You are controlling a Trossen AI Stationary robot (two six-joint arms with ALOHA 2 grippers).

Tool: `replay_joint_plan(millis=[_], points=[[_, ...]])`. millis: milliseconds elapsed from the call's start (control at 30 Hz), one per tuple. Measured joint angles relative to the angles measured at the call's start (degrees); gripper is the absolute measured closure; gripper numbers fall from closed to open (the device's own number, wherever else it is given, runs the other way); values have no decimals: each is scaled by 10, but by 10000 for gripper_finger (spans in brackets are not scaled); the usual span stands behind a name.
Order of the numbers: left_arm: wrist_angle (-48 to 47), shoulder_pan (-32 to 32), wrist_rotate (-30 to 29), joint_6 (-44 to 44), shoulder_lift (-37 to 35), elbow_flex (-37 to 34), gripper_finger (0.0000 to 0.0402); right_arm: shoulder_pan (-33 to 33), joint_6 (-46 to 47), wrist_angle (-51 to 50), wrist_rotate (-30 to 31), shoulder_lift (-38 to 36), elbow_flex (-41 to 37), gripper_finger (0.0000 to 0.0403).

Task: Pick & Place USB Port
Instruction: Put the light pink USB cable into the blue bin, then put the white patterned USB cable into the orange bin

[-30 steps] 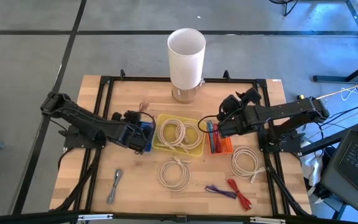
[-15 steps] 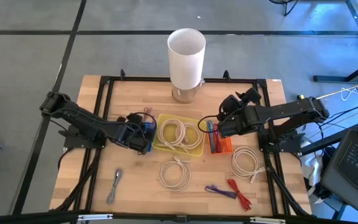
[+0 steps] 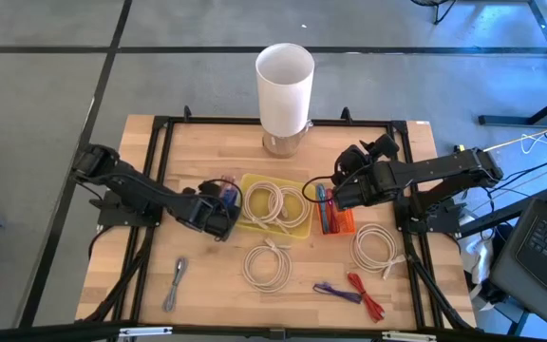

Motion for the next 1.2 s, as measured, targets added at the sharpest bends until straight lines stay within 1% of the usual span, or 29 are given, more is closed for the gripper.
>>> replay_joint_plan(millis=[67, 167, 333, 400, 600, 733, 867, 1000, 1100, 1200], points=[[24, -1, 16, -12, 1, -23, 393, 0, 0, 0, 0, 0, 0, 191], [59, -1, 24, -22, -4, -49, 393, 0, 1, 0, 0, 0, 0, 191], [64, 0, 23, -31, -4, -53, 386, 0, 2, 0, 0, 0, 0, 191], [64, 0, 18, -31, -4, -53, 371, 0, 7, 0, 0, 0, 0, 191], [71, 0, -1, -8, -6, -53, 302, 0, 8, 0, 0, 0, 0, 191], [71, 0, -5, -2, -30, -53, 258, 0, 8, 0, 0, 0, 0, 191], [69, -8, -33, 42, -77, -45, 227, 0, 8, 0, 1, 0, 0, 191], [71, -29, -60, 136, -138, -16, 210, 0, 7, 0, 1, 0, 0, 191], [72, -46, -48, 220, -177, 8, 206, 0, 6, 0, 1, 0, 0, 191], [72, -64, -3, 270, -207, 25, 206, 0, 6, 0, 1, 0, 0, 191]])
